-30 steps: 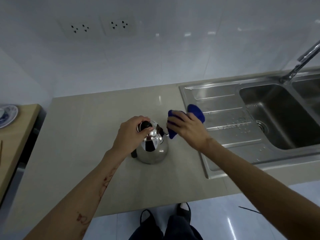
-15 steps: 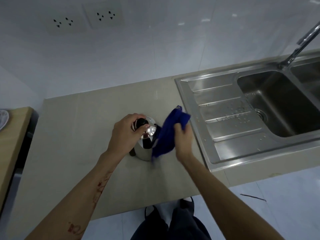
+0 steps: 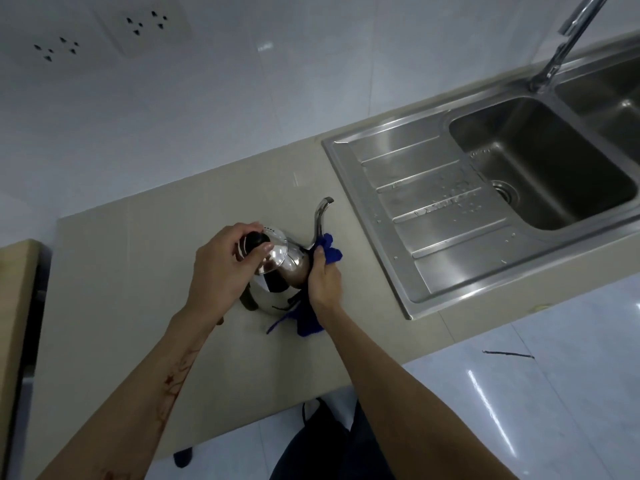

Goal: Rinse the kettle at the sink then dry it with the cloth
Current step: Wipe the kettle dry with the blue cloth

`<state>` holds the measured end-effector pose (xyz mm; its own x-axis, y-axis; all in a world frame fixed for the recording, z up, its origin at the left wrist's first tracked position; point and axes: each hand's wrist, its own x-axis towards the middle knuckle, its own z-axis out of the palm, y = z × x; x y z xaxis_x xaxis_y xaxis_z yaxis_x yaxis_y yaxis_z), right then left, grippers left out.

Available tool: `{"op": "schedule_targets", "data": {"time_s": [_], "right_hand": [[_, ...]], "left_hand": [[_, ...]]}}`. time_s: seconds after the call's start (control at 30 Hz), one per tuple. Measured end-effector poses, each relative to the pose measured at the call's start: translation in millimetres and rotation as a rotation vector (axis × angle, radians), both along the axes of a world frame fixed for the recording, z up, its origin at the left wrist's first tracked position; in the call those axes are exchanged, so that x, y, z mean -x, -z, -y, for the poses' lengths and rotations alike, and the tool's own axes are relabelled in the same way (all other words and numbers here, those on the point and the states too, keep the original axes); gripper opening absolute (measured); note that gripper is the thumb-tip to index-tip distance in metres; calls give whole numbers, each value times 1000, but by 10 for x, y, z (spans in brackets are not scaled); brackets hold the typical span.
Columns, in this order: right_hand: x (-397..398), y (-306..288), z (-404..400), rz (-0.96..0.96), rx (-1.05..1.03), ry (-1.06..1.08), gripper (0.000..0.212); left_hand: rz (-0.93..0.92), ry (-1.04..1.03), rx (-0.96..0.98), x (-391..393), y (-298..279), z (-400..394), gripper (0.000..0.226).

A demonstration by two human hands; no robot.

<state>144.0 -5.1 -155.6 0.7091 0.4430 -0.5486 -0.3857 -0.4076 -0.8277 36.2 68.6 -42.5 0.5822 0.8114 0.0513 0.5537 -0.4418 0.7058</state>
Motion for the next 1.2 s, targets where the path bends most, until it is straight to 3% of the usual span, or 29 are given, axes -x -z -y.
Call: {"op": "schedule_targets", "data": {"time_s": [0.1, 0.23, 0.33, 0.43, 0.53, 0.57, 0.67, 0.8, 0.87, 0.97, 1.07, 1.13, 1.2], "right_hand": [[130, 66, 118, 17, 14, -41, 50], [372, -114, 66, 195, -170, 49, 41], [178, -21, -14, 158, -116, 120, 35], [249, 88, 50, 81, -58, 151, 44], [562, 37, 122, -48, -8, 206, 72], [639, -23, 120, -109, -2, 216, 72], [750, -238, 17, -163, 18, 209, 59], [726, -360, 63, -3, -56, 204, 42], [535, -222, 81, -5, -18, 210, 26], [256, -128, 61, -78, 96, 117, 20], [244, -377, 168, 99, -37, -33, 6], [252, -626, 384, 205, -205, -136, 25], [150, -866, 599, 252, -342, -151, 29]], "left_hand": [[-2, -3, -4, 1, 8, 6, 28], [2, -4, 1, 1, 1, -1, 28], [-2, -1, 15, 1, -10, 4, 27], [-5, -17, 1, -6, -8, 12, 27], [-2, -39, -6, -12, 2, 28, 28], [-2, -45, -8, -11, 2, 35, 28], [-2, -51, 1, -9, 6, 32, 27], [2, -37, 37, 4, 12, 24, 29], [17, -41, 44, 4, 9, 31, 30], [49, -43, 71, 4, 20, 35, 30], [33, -5, 65, 12, 11, 6, 31], [13, 45, 86, 32, -29, -48, 31], [-33, 148, 125, 76, -83, -121, 32]]}}
